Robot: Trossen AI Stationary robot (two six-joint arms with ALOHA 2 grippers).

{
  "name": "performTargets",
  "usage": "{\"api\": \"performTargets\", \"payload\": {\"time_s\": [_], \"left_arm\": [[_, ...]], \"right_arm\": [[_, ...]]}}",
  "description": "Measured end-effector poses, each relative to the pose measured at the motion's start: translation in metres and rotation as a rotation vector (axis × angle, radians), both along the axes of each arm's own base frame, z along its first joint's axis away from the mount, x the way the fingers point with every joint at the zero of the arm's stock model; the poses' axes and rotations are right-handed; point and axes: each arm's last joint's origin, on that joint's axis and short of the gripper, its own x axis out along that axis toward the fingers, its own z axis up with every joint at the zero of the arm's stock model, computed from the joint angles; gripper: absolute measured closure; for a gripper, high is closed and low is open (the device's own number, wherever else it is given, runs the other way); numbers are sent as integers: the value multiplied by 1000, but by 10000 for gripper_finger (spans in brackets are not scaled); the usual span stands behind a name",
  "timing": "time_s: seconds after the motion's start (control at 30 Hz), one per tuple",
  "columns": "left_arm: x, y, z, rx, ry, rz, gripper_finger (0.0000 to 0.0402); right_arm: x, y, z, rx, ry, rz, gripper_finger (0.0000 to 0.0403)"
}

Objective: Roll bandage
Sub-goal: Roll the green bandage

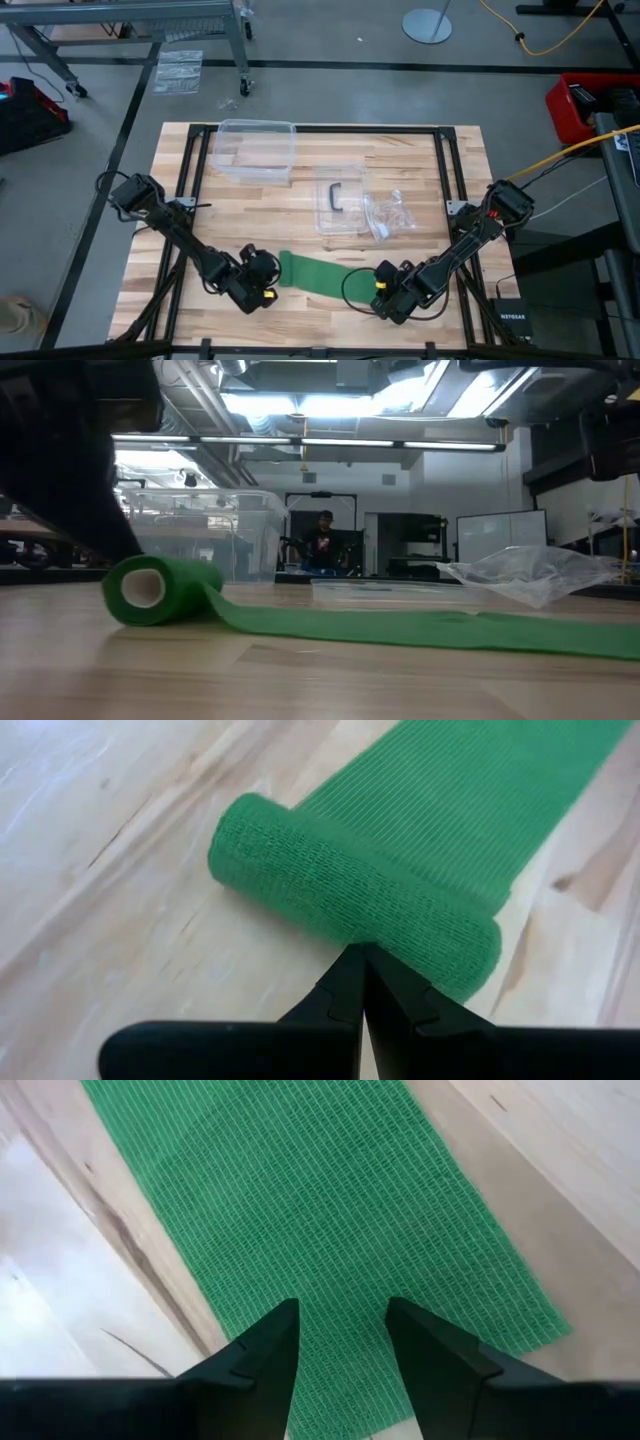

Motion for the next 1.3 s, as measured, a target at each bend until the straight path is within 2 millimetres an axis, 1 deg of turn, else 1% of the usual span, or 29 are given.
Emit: {"api": "performTargets", "payload": {"time_s": [0.4, 0.67, 0.93, 1.07, 1.3], "left_arm": [[3, 2, 1, 2, -5, -8, 401], [11, 4, 4, -9, -46, -22, 401], [26, 13, 7, -44, -77, -51, 401], [26, 16, 7, -3, -88, -22, 402], [25, 16, 8, 21, -82, -26, 402]], "right_arm": [[-12, -7, -3, -21, 174, 19, 238], [-12, -7, -3, -22, 179, 20, 238], [-12, -7, -4, -23, 176, 20, 238], [-12, -7, -4, -23, 175, 19, 237], [-12, -7, -4, -27, 172, 19, 237]]}}
